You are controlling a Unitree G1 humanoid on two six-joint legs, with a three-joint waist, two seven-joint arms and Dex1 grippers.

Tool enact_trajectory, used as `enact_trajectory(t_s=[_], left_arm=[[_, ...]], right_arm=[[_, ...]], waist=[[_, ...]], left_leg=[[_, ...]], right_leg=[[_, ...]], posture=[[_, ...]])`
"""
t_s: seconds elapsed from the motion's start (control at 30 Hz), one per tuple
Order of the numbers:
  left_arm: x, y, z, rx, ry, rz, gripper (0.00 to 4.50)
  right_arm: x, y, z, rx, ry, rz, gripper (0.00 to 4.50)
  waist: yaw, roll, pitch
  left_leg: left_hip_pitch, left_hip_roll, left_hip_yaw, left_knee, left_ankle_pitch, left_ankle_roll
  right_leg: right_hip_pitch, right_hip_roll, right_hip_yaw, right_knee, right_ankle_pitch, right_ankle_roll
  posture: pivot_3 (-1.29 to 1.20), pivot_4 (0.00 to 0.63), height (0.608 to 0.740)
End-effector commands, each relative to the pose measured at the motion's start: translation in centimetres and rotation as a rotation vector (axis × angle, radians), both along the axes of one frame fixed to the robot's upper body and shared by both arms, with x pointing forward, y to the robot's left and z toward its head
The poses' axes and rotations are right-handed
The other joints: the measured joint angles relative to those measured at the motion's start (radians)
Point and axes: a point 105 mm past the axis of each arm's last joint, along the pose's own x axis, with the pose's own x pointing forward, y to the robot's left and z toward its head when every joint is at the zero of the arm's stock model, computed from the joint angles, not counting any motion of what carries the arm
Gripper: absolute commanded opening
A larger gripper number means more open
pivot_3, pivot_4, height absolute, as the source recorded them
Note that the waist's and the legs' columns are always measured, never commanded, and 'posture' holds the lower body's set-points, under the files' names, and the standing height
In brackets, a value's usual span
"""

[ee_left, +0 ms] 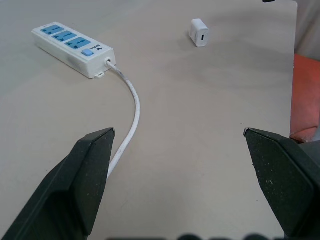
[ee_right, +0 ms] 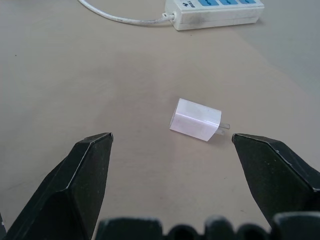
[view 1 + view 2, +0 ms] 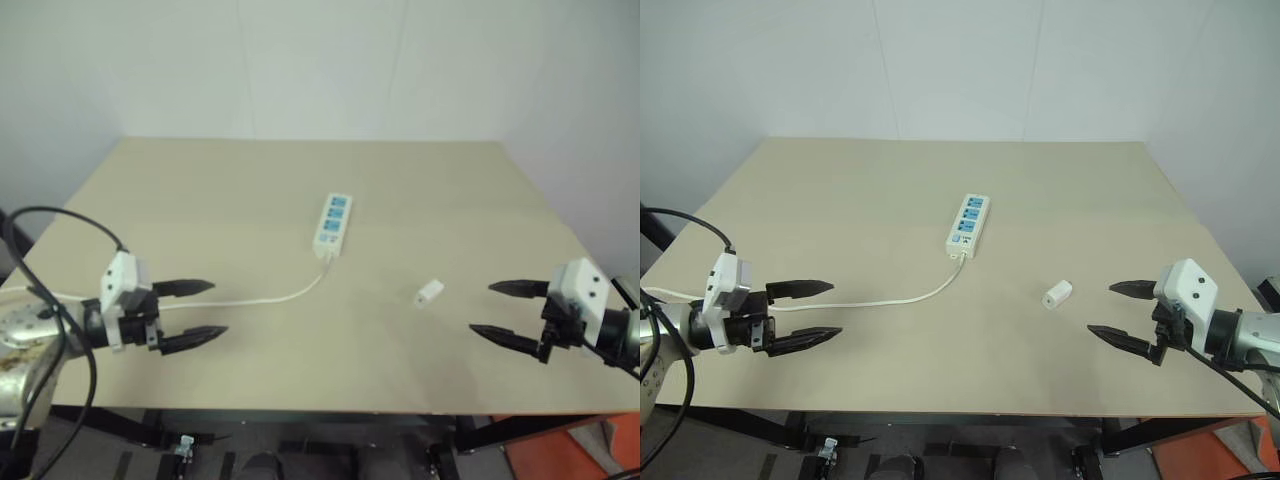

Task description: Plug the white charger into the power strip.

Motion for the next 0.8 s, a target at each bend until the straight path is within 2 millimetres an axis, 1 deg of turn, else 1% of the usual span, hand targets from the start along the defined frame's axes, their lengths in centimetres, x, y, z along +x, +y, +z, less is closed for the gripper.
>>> enact_trajectory(t_s=[0.03, 0.2, 0.3, 0.33, 0.4, 0.5, 0.57, 0.6, 0.67, 0.7, 0.77, 0.8], left_arm=[[-0.1, -0.6, 1.1, -0.012, -0.043, -0.031, 4.5], [0.1, -1.0, 1.0, -0.025, -0.038, -0.025, 4.5], [1.2, -1.8, 0.6, -0.032, -0.029, 0.024, 4.5], [1.9, -2.3, 0.3, -0.032, -0.023, 0.054, 4.5], [4.7, -4.5, -0.4, -0.078, 0.024, 0.17, 4.5], [7.0, -7.3, -0.8, -0.1, 0.055, 0.236, 4.5], [8.3, -8.8, -1.0, -0.102, 0.074, 0.261, 4.5], [9.3, -9.8, -1.2, -0.095, 0.085, 0.287, 4.5], [11.2, -11.5, -1.7, -0.068, 0.104, 0.342, 4.5], [12.2, -12.2, -2.0, -0.058, 0.112, 0.375, 4.5], [13.5, -12.9, -2.5, -0.046, 0.127, 0.42, 4.5], [14.1, -13.4, -3.3, -0.026, 0.145, 0.432, 4.5]], right_arm=[[-0.1, 0.4, 1.1, -0.023, -0.047, 0.023, 4.49], [-0.1, 0.4, 1.3, -0.028, -0.051, 0.025, 4.49], [0.0, 0.5, 1.4, -0.034, -0.061, 0.027, 4.49], [0.0, 0.6, 1.5, -0.034, -0.064, 0.029, 4.49], [0.2, 0.9, 1.6, -0.033, -0.076, 0.039, 4.49], [0.3, 1.4, 2.0, -0.026, -0.093, 0.054, 4.49], [0.3, 1.6, 2.3, -0.027, -0.104, 0.059, 4.49], [0.3, 1.7, 2.3, -0.027, -0.107, 0.06, 4.49], [0.2, 1.7, 2.4, -0.029, -0.113, 0.061, 4.49], [0.2, 1.8, 2.4, -0.028, -0.115, 0.062, 4.49], [0.1, 1.9, 2.5, -0.029, -0.118, 0.062, 4.49], [0.0, 2.0, 2.5, -0.028, -0.122, 0.064, 4.49]], waist=[[0.0, 0.0, 0.0], [0.0, 0.0, 0.0], [0.0, 0.0, 0.0], [0.003, 0.0, 0.0], [0.012, 0.0, 0.0], [0.019, -0.001, -0.001], [0.021, -0.002, -0.001], [0.021, -0.002, -0.001], [0.023, -0.002, -0.001], [0.025, -0.002, -0.001], [0.026, -0.002, -0.001], [0.023, -0.002, -0.001]], left_leg=[[0.0, 0.0, 0.0, 0.0, 0.0, 0.0], [0.0, 0.0, 0.0, 0.0, 0.0, 0.0], [0.0, 0.0, 0.0, 0.0, 0.0, 0.0], [0.0, 0.0, 0.0, 0.0, 0.0, 0.0], [0.0, -0.001, 0.0, 0.001, 0.0, 0.0], [-0.001, -0.001, -0.001, 0.004, 0.0, 0.0], [-0.002, -0.001, -0.001, 0.004, 0.0, 0.0], [-0.002, -0.002, -0.001, 0.003, 0.0, 0.0], [-0.002, -0.002, -0.001, 0.003, 0.0, 0.0], [-0.002, -0.002, -0.002, 0.003, 0.0, 0.0], [-0.001, -0.003, -0.002, 0.003, 0.0, 0.0], [-0.001, -0.003, -0.002, 0.003, 0.0, 0.0]], right_leg=[[0.0, 0.0, 0.0, 0.0, 0.0, 0.0], [0.0, 0.0, 0.0, 0.0, 0.0, 0.0], [0.0, 0.0, 0.0, 0.0, 0.0, 0.0], [0.0, 0.0, 0.0, 0.0, 0.0, 0.0], [0.001, 0.0, 0.0, 0.0, 0.0, 0.001], [0.002, 0.0, 0.0, -0.001, 0.002, 0.003], [0.002, 0.0, 0.0, -0.001, 0.003, 0.001], [0.001, 0.0, 0.0, -0.001, 0.005, -0.003], [0.0, 0.0, 0.0, -0.001, 0.006, -0.004], [0.001, 0.0, 0.0, -0.001, 0.006, -0.004], [0.002, 0.0, 0.0, -0.001, 0.006, -0.003], [0.002, 0.0, 0.0, -0.001, 0.005, -0.002]], posture=[[0.0, 0.15, 0.74], [0.0, 0.15, 0.74], [0.0, 0.15, 0.74], [0.0, 0.15, 0.74], [0.0, 0.15, 0.74], [0.0, 0.15, 0.74], [0.0, 0.15, 0.74], [0.0, 0.15, 0.74], [0.0, 0.15, 0.74], [0.0, 0.15, 0.74], [0.0, 0.15, 0.74], [0.0, 0.15, 0.74]])
